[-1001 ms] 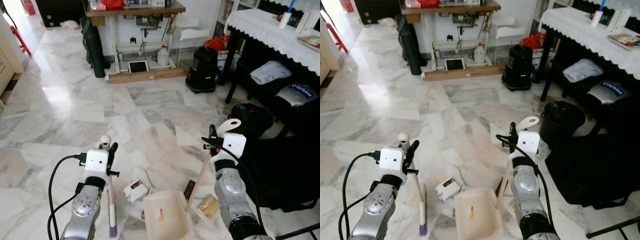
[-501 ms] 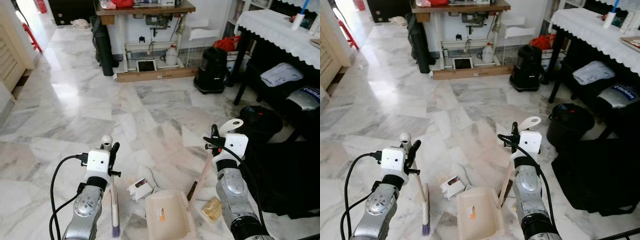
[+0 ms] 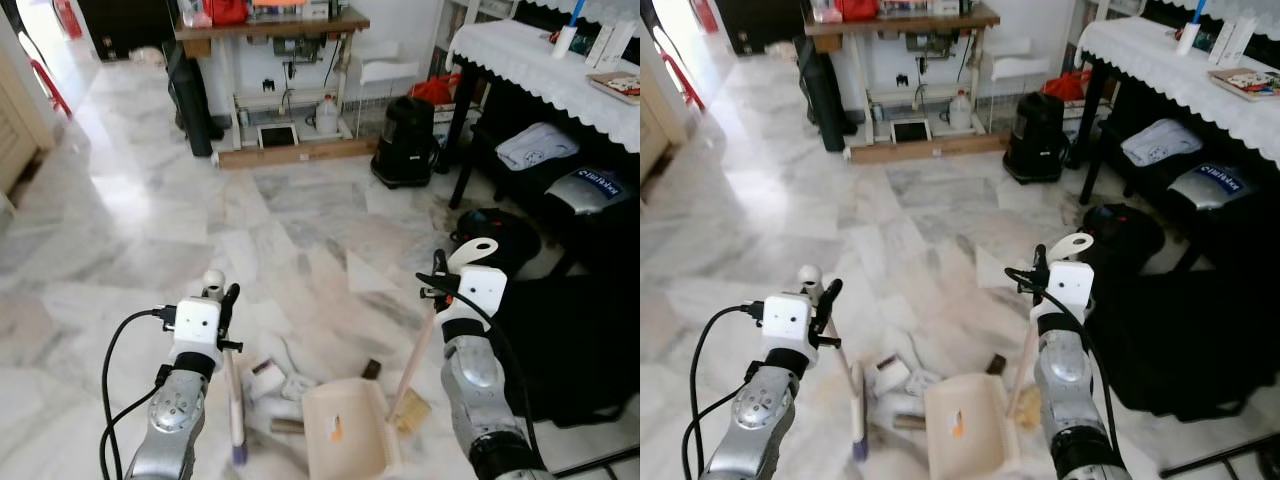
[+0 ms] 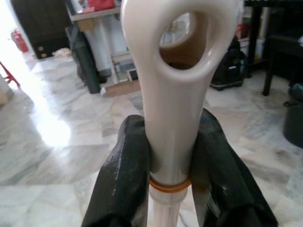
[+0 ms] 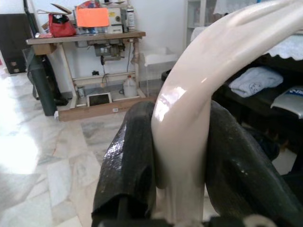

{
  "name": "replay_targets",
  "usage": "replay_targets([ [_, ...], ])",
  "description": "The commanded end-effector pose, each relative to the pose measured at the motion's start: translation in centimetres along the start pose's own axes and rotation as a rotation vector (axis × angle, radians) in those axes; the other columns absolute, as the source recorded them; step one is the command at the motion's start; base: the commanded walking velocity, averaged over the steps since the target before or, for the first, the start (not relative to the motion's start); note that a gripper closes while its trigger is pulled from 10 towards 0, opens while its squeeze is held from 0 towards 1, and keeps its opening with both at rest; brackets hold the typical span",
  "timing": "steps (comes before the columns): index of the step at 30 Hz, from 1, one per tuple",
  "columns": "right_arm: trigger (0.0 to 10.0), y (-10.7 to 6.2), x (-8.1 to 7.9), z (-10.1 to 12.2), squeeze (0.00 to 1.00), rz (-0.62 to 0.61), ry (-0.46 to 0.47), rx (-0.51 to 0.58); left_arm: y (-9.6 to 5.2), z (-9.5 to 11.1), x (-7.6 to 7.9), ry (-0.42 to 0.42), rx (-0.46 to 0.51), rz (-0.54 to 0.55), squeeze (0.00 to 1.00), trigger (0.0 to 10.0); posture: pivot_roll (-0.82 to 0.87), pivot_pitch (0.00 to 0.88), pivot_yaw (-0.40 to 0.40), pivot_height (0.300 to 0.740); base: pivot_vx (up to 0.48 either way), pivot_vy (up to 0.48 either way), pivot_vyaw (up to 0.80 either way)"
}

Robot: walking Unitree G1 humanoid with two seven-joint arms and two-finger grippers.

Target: Sweep floor

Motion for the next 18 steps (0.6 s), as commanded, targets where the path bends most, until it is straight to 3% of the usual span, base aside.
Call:
replay_targets([
  [1, 10.0, 0.1, 0.5, 0.6, 0.00, -0.023, 0.014, 0.024, 0.3, 0.9, -0.2, 0.020, 0.037, 0.000, 0.00, 10.0, 0.11, 0.021, -0.010, 0.740, 0.000, 0.000, 0.00],
  [12, 10.0, 0.0, 0.3, 0.3, 0.00, -0.023, 0.012, 0.015, 0.3, 0.8, -0.7, 0.036, 0.019, -0.005, 0.00, 10.0, 0.12, 0.010, -0.009, 0.740, 0.000, 0.000, 0.00],
  [18, 10.0, -0.3, 0.8, -0.2, 0.00, -0.046, -0.033, -0.004, 0.1, -0.7, -1.1, 0.053, -0.081, -0.033, 0.00, 10.0, 0.11, 0.025, -0.005, 0.740, 0.000, 0.000, 0.00],
])
Point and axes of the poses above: a point about 5 cm out from each wrist's last joint towards the gripper, its own y axis pointing out of the wrist towards the gripper, its own z axis along the axis of the wrist's last joint, x = y × z, the point moved 3 cm from there along y, pointing out of the wrist towards the gripper, and after that the axes turned 14 degrees about -y, right-handed, at the moved point
